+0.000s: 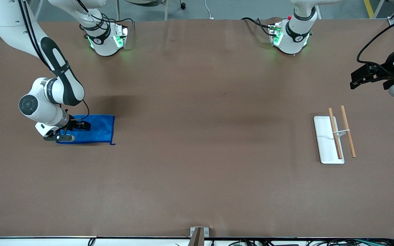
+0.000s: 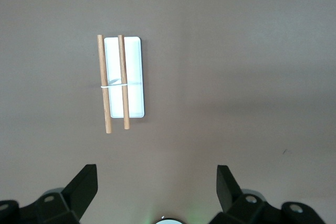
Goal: Right arm passes towel to left arm to hang
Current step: 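Lower the right gripper onto the blue towel and pinch its edge, then lift the towel with the right gripper while the left gripper approaches, then grasp the towel edge with the left gripper beside the right gripper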
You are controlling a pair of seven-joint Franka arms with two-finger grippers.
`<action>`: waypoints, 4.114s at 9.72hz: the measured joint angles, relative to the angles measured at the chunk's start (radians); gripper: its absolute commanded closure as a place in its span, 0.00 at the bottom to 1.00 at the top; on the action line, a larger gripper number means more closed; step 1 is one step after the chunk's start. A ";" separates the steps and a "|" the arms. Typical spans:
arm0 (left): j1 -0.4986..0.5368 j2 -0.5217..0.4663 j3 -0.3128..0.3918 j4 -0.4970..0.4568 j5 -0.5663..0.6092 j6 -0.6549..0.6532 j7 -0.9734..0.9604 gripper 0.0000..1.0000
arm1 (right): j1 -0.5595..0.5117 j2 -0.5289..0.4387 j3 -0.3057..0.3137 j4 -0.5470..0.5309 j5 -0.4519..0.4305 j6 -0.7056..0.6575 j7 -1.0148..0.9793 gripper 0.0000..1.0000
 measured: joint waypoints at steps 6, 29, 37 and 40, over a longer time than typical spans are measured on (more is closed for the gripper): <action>-0.004 0.050 -0.006 0.000 -0.008 0.047 0.000 0.00 | 0.000 0.012 0.000 -0.001 0.000 0.012 -0.003 0.49; 0.070 0.261 -0.009 -0.118 -1.166 0.164 0.395 0.06 | 0.408 -0.071 0.033 0.629 1.330 -0.731 0.073 1.00; 0.049 0.356 -0.090 -0.326 -1.494 0.156 0.593 0.18 | 0.679 -0.004 0.033 0.619 1.991 -0.647 -0.250 1.00; 0.062 0.357 -0.090 -0.371 -1.496 0.054 0.593 0.21 | 0.721 0.001 0.033 0.620 2.046 -0.606 -0.276 1.00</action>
